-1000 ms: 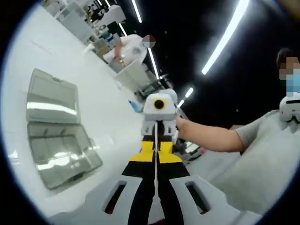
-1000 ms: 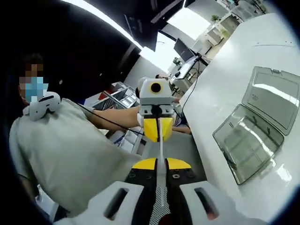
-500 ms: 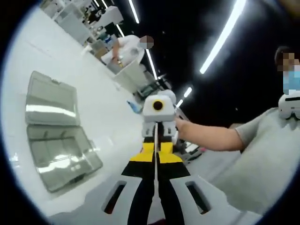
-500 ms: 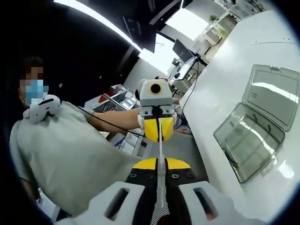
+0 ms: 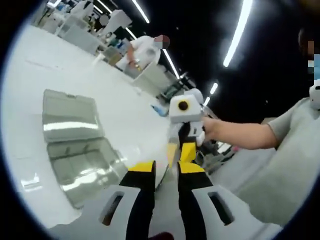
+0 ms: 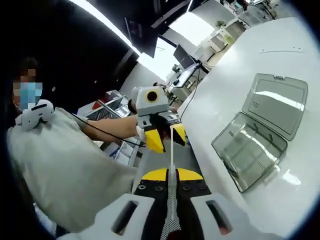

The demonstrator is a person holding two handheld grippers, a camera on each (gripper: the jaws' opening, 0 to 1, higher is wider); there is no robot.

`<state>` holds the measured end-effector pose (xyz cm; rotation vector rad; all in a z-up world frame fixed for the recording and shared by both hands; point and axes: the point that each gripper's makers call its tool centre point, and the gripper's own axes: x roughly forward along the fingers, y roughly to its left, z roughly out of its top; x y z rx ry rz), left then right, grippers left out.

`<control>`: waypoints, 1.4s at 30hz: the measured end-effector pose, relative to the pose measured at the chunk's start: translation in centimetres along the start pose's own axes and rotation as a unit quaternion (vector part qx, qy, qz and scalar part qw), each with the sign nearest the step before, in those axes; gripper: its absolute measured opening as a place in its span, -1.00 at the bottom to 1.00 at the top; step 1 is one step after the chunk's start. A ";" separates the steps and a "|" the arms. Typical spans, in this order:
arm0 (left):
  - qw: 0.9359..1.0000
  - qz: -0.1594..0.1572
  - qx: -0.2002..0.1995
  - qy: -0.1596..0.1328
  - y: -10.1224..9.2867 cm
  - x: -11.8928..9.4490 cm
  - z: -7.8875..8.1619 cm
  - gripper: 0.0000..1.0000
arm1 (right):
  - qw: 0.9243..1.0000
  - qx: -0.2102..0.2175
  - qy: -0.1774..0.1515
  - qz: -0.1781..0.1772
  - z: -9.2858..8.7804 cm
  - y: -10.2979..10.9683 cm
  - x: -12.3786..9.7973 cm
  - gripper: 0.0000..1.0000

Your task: Insert the divider into the dual guide fixture by aligning both edges with the guide slots and pushing it downward to the bottom, including one-sided entry, uneven engagement, binding, and posture correction.

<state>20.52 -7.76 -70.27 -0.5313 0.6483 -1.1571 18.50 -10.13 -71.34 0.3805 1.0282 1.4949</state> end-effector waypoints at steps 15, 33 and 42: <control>0.989 0.075 0.116 0.061 1.6 0.3 -1.8 -0.21 | 0.991 0.071 0.030 -0.108 0.6 -2.6 -0.4 -1.00; 0.964 0.134 0.209 0.098 3.0 -1.0 -2.0 -0.06 | 0.962 0.140 0.055 -0.227 2.3 -4.0 -0.2 -1.00; 0.950 0.170 0.238 0.109 4.5 -2.1 -1.5 0.02 | 0.929 0.201 0.061 -0.306 2.1 -5.8 -0.5 -1.00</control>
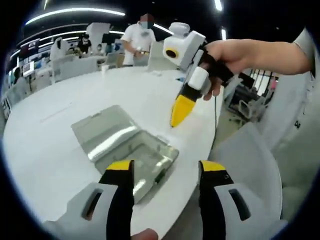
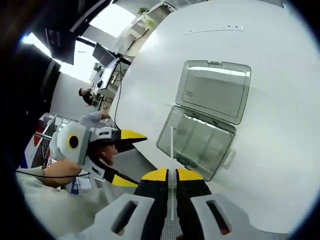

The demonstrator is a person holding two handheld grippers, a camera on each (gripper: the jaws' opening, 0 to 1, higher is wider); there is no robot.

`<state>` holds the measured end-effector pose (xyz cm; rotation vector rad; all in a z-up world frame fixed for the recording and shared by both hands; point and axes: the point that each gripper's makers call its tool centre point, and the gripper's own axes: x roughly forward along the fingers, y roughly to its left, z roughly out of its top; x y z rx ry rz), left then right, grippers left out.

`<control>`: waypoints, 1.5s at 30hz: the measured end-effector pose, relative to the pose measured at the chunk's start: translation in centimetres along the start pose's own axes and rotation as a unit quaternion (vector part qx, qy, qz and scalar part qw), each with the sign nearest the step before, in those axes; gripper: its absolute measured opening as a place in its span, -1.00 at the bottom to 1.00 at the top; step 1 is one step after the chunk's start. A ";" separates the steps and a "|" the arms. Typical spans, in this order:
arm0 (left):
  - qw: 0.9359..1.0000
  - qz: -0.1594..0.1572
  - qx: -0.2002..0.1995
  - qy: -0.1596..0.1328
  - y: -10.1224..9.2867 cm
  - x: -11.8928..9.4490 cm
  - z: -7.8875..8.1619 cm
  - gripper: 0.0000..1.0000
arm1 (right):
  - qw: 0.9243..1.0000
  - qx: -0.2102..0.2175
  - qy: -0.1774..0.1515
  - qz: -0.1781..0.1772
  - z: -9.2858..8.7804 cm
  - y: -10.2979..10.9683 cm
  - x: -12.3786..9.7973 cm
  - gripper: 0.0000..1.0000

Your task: Insert the divider into the dual guide fixture by aligning both edges with the guide slots and pushing it downward to the bottom, including one-sided entry, uneven engagement, binding, and posture correction.

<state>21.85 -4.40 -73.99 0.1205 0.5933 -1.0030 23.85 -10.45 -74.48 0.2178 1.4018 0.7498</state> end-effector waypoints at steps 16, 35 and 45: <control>0.998 0.042 0.040 0.012 0.9 -0.2 -0.5 0.38 | 0.993 0.068 0.023 -0.098 0.3 -1.7 1.8 -1.00; 0.998 0.058 0.023 0.010 0.9 -1.3 -2.2 0.46 | 0.981 0.120 0.036 -0.150 0.9 -2.4 4.0 -1.00; 0.998 0.058 0.020 0.005 1.0 -1.2 -2.1 0.45 | 0.976 0.133 0.043 -0.167 0.8 -2.6 4.7 -1.00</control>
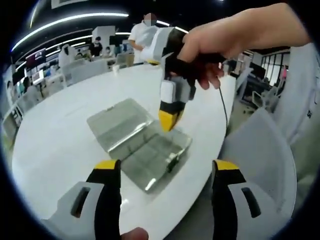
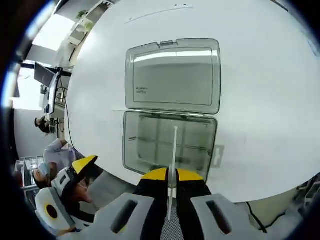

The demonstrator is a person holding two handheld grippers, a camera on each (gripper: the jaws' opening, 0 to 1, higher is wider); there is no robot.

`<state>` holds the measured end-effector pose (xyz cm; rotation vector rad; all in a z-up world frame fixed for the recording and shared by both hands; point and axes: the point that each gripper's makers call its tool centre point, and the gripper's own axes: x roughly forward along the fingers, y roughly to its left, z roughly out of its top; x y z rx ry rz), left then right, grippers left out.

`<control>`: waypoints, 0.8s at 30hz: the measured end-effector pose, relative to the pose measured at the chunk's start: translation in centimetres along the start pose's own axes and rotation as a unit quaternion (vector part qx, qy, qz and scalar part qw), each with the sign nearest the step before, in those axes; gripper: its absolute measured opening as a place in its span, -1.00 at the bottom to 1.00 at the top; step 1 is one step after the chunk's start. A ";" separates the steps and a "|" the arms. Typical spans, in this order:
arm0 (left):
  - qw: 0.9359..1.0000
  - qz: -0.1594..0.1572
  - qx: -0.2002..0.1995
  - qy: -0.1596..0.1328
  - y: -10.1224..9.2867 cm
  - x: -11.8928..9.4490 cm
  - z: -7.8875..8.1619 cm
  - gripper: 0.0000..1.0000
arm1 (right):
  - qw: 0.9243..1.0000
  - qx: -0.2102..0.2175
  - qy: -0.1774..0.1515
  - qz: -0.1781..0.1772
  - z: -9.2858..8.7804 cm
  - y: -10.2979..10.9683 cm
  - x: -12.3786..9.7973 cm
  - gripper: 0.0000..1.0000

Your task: Insert the divider into the dual guide fixture by aligning both edges with the guide slots and pushing it downward to the bottom, including one-sided entry, uneven engagement, binding, and posture correction.

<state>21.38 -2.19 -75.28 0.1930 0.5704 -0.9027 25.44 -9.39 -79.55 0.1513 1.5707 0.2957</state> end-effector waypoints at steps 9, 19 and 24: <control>1.000 0.002 -0.001 -0.001 0.1 0.1 0.1 0.45 | 1.000 0.008 0.004 -0.009 0.5 -0.5 0.7 -1.00; 1.000 0.004 -0.004 0.000 0.2 0.0 -0.2 0.45 | 1.000 0.019 0.005 -0.007 0.5 -0.5 1.2 -1.00; 1.000 0.005 -0.005 -0.001 0.2 -0.1 -0.3 0.45 | 1.000 0.023 0.007 -0.008 0.6 -0.4 1.5 -1.00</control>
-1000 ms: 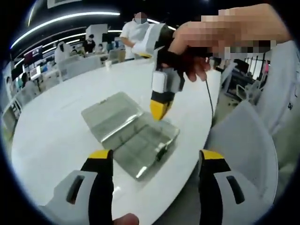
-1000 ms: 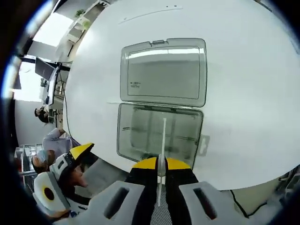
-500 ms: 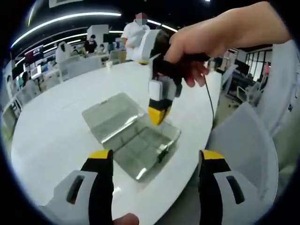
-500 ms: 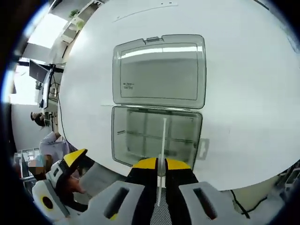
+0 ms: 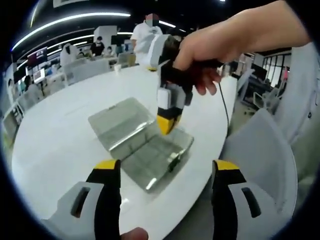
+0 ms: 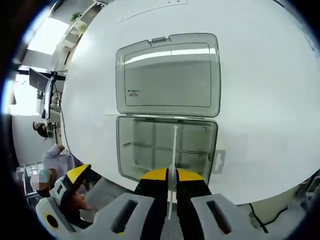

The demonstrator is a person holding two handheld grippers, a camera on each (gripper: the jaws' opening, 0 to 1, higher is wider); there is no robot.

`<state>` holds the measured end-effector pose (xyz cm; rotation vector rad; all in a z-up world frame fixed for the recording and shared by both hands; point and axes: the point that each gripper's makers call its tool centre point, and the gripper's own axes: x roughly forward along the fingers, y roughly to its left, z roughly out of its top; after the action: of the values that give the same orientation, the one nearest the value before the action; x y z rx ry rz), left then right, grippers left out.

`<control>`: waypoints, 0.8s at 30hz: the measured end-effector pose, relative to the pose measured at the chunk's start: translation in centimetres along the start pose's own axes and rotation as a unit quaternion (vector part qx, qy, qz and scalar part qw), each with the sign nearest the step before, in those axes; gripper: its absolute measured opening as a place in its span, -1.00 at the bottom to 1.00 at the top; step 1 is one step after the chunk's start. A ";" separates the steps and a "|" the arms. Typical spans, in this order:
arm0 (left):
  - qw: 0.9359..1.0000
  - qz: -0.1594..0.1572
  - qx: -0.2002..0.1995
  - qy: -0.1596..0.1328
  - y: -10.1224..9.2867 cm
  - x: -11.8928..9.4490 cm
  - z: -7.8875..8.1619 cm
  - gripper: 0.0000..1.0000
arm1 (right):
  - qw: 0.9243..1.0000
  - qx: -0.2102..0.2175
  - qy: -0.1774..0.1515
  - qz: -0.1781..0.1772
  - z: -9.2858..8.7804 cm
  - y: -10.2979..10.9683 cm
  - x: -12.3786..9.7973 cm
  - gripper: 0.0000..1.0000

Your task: Insert the divider into the dual guide fixture by aligning both edges with the guide slots and pushing it downward to the bottom, including one-sided entry, uneven engagement, binding, and posture correction.

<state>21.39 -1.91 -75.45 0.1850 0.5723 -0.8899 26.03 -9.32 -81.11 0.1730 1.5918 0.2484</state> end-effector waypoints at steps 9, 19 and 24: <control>1.000 0.004 -0.005 -0.001 0.2 -0.1 0.0 0.46 | 1.000 0.009 0.002 -0.003 0.2 -0.7 0.7 -1.00; 1.000 0.004 -0.006 0.001 0.3 0.0 -0.2 0.46 | 1.000 0.014 0.002 -0.003 0.8 -0.7 1.1 -1.00; 1.000 0.005 -0.008 0.001 0.3 -0.1 -0.2 0.45 | 1.000 0.017 0.002 -0.006 0.8 -1.0 1.1 -1.00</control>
<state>21.55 -1.58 -75.61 0.1743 0.5799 -0.8759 26.80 -9.90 -82.49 0.1900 1.6017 0.2119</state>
